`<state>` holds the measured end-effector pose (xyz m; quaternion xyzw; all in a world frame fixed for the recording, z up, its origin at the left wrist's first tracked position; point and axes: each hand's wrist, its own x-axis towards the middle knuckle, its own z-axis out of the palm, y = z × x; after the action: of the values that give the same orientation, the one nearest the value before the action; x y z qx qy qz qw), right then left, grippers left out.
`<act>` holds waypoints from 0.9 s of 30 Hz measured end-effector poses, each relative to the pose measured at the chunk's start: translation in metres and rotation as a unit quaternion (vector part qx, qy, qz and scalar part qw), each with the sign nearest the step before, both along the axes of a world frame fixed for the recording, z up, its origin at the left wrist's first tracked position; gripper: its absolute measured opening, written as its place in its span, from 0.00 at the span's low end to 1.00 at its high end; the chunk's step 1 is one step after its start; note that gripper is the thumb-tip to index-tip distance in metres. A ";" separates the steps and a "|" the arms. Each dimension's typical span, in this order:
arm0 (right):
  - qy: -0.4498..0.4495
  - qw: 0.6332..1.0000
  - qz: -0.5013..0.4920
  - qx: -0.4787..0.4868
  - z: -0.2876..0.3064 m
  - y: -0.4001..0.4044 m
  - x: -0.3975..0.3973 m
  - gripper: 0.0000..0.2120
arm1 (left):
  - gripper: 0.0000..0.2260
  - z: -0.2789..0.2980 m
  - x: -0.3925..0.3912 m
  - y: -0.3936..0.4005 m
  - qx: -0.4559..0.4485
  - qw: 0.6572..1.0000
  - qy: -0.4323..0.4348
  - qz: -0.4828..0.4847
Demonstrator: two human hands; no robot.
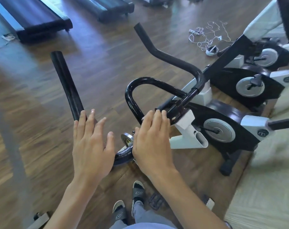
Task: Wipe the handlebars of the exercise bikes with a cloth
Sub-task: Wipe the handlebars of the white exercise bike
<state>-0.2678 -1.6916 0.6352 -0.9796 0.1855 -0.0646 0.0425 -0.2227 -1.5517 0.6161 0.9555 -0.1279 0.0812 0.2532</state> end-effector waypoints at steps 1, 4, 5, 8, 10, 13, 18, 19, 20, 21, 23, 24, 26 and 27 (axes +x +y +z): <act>-0.017 1.000 0.009 0.014 -0.002 -0.001 -0.004 0.28 | 0.24 0.000 0.000 0.000 0.000 1.000 -0.001 -0.001; -0.043 0.998 0.036 0.020 -0.008 -0.020 0.009 0.27 | 0.24 0.001 0.000 0.000 0.003 1.000 -0.003 -0.004; -0.046 0.997 0.048 0.024 -0.008 -0.027 0.019 0.27 | 0.24 0.001 0.000 0.000 0.006 1.000 -0.003 -0.006; -0.075 0.989 0.115 0.053 -0.011 -0.038 0.036 0.25 | 0.25 0.002 -0.001 0.002 0.007 1.000 -0.001 -0.013; -0.094 0.984 0.146 0.047 -0.014 -0.038 0.023 0.25 | 0.25 0.003 -0.001 0.004 -0.003 1.000 0.001 -0.022; -0.106 0.976 0.185 0.048 -0.019 -0.036 -0.011 0.26 | 0.25 0.001 -0.001 0.009 -0.018 0.999 0.002 -0.047; -0.059 0.980 0.187 0.035 -0.013 -0.041 0.020 0.26 | 0.25 -0.001 -0.001 0.010 -0.015 0.998 -0.017 -0.050; -0.030 0.982 0.182 0.048 -0.008 -0.041 0.037 0.26 | 0.25 -0.001 -0.001 0.010 -0.020 0.998 -0.018 -0.049; 0.006 0.982 0.173 0.072 -0.003 -0.042 0.053 0.26 | 0.25 -0.001 -0.002 0.010 -0.024 0.998 -0.019 -0.049; 0.034 0.982 0.166 0.085 0.000 -0.044 0.066 0.26 | 0.25 -0.001 -0.002 0.010 -0.028 0.998 -0.019 -0.050; 0.061 0.980 0.160 0.099 0.001 -0.043 0.077 0.28 | 0.25 -0.001 -0.004 0.010 -0.028 0.998 -0.024 -0.049; 0.061 0.981 0.157 0.096 0.001 -0.040 0.074 0.28 | 0.25 -0.002 -0.006 0.009 -0.024 0.998 -0.025 -0.048; 0.036 0.982 0.181 0.046 -0.003 -0.033 0.060 0.29 | 0.25 -0.002 -0.007 0.009 -0.018 0.999 -0.026 -0.043; 0.013 0.980 0.195 0.017 -0.006 -0.031 0.054 0.29 | 0.25 -0.003 -0.007 0.009 -0.017 0.999 -0.028 -0.040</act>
<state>-0.2135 -1.7226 0.6290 -0.9969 -0.0079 -0.0391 0.0682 -0.2298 -1.5430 0.6133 0.9424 -0.1721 0.0999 0.2687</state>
